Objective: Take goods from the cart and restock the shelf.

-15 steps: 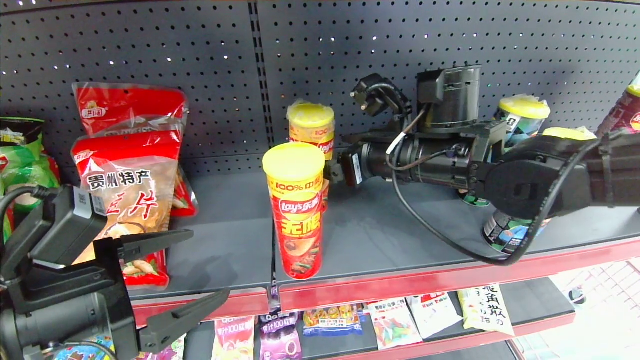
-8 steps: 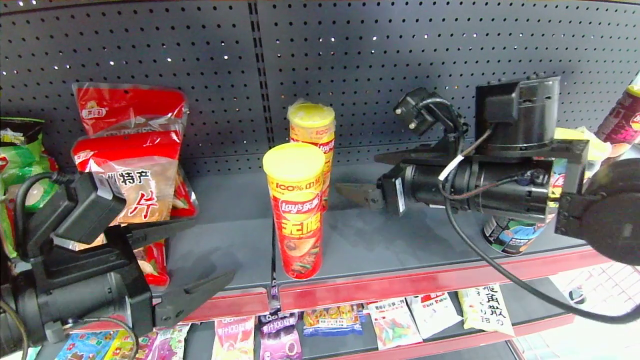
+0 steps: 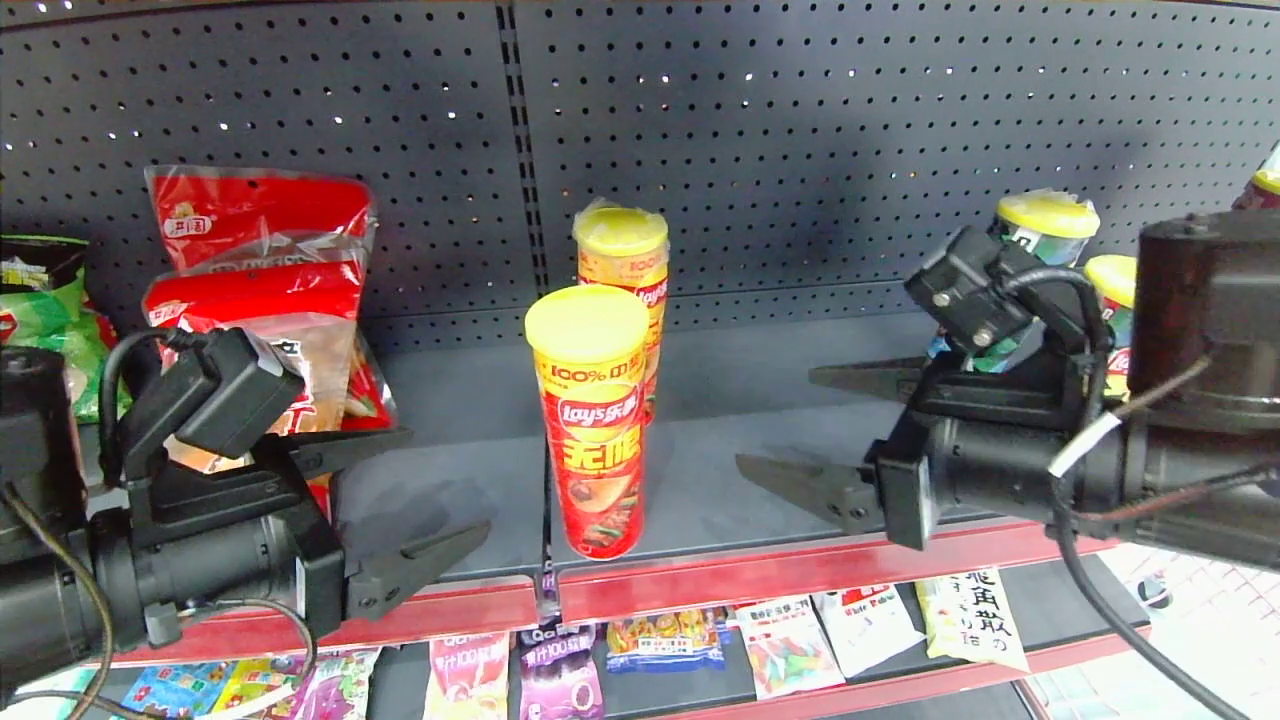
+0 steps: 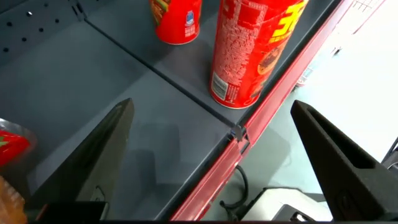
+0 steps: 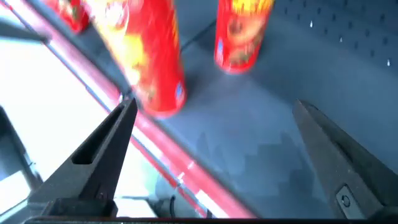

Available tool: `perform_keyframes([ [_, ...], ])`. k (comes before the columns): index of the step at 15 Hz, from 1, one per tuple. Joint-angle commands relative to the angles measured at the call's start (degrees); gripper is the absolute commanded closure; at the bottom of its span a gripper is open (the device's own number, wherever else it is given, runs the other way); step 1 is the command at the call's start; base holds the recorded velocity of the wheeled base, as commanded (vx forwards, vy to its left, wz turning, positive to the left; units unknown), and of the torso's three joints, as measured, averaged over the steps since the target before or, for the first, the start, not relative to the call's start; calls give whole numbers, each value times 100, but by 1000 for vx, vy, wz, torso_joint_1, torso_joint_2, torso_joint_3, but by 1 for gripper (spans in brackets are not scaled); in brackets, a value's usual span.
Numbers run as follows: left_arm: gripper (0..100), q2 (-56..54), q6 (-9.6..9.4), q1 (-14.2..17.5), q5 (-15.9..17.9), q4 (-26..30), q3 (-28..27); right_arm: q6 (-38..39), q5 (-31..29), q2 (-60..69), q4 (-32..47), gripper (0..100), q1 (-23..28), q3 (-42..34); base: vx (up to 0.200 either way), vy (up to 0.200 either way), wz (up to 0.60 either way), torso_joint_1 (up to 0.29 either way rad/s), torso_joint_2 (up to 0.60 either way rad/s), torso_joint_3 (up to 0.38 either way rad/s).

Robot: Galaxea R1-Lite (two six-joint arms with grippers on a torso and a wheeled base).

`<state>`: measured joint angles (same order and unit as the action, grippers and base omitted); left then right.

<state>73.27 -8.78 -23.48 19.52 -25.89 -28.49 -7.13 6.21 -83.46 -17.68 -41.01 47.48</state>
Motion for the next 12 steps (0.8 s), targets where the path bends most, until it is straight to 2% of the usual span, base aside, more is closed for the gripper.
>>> perform_keyframes([
  [1,0,197,-28,1,-1,-21,-34,10,30,778,1,0,-118,-732,0,0,0,0,0,0],
  [2,0,250,-28,1,-9,-30,-51,45,39,954,1,0,-206,-969,0,0,0,0,0,0],
  [3,0,373,-36,28,-44,-30,-113,203,39,1508,1,0,-505,-1716,0,0,0,0,0,0],
  [4,0,417,-45,45,-132,-30,-122,221,39,1851,1,0,-636,-2120,0,0,0,0,0,0],
  [6,0,601,-54,36,-220,-30,-157,221,-5,2431,1,0,-575,-2630,0,0,0,0,0,0],
  [8,0,838,-63,10,-220,-30,-166,212,-295,2861,19,0,-109,-2850,0,0,0,0,0,0],
  [9,0,838,-63,10,-220,-30,-166,212,-295,2861,19,0,-109,-2850,0,0,0,0,0,0],
  [10,0,1146,-203,10,-229,-30,-245,221,-427,3178,27,0,506,-2903,0,0,0,0,0,0],
  [12,0,1366,-300,-16,-255,-30,-359,221,-392,3327,27,0,963,-2929,0,0,0,0,0,0],
])
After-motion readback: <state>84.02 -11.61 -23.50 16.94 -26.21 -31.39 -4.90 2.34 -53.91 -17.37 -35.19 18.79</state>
